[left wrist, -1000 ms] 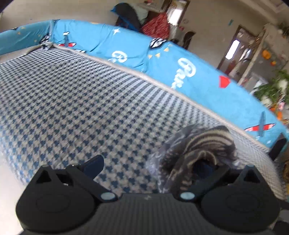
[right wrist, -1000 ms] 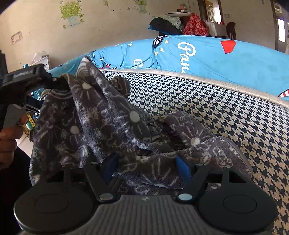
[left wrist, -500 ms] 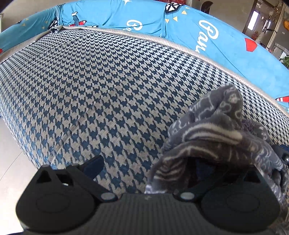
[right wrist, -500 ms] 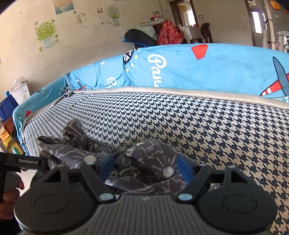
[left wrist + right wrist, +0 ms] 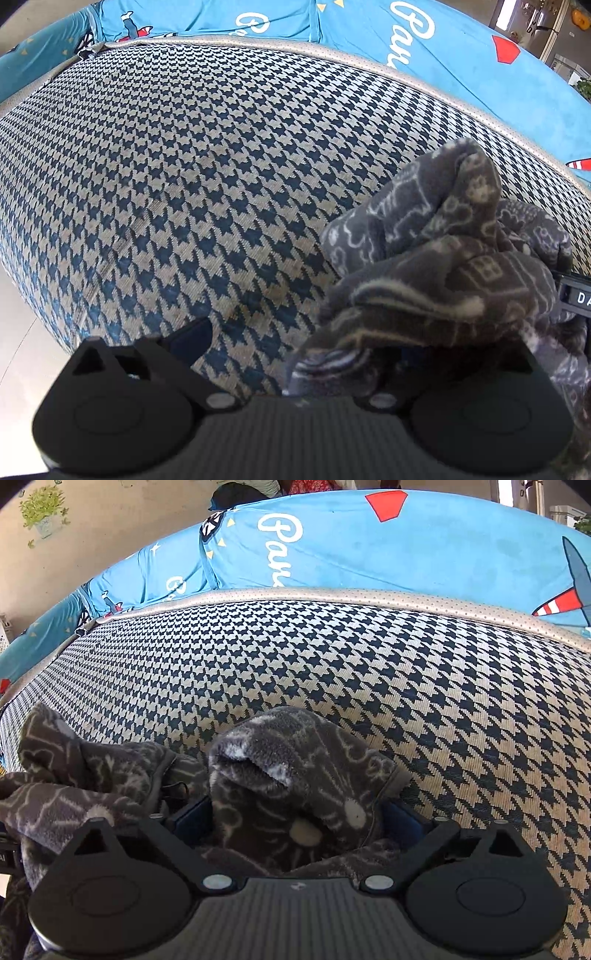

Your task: Fold clothes

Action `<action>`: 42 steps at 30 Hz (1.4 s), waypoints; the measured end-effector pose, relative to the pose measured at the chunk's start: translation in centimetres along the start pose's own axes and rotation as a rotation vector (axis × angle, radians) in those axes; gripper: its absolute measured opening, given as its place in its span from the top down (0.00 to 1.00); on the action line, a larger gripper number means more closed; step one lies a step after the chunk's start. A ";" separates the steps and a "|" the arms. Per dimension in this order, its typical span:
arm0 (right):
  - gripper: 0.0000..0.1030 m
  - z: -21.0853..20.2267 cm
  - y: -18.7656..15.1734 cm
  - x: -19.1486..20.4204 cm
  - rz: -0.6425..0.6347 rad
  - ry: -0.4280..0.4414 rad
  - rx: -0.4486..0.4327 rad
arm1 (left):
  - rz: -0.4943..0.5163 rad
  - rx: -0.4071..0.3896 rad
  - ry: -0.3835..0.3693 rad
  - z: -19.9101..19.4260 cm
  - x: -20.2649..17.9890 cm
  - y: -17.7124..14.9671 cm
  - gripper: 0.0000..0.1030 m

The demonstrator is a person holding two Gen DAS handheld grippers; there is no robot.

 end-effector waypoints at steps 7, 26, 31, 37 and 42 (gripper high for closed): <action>0.80 -1.1 0.9 -0.3 0.035 0.038 -0.055 | 0.037 -0.052 0.053 0.1 -1.4 1.1 0.00; 0.81 -13.1 7.5 -15.8 0.415 -0.230 -0.525 | 0.174 -0.484 0.346 -3.4 -8.4 14.7 0.00; 0.81 -15.8 7.1 -20.6 0.508 -0.355 -0.582 | -0.003 -0.472 0.333 -4.1 -5.7 16.0 0.00; 0.71 -13.7 5.2 -23.6 0.563 -0.385 -0.384 | -0.081 -0.318 0.377 -1.9 -1.5 13.9 0.00; 0.56 -14.3 4.1 -23.4 0.504 -0.381 -0.390 | -0.053 -0.256 0.417 -1.0 1.1 12.2 0.00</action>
Point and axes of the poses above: each gripper's, at about its wrist camera, not at the fingertips, and z roughly the way its jaws point, x to its left, y to its top, the point moved 8 cm from there along z, roughly the way its jaws point, and after that the axes turned 10 degrees about -y, right-handed, at the moved point
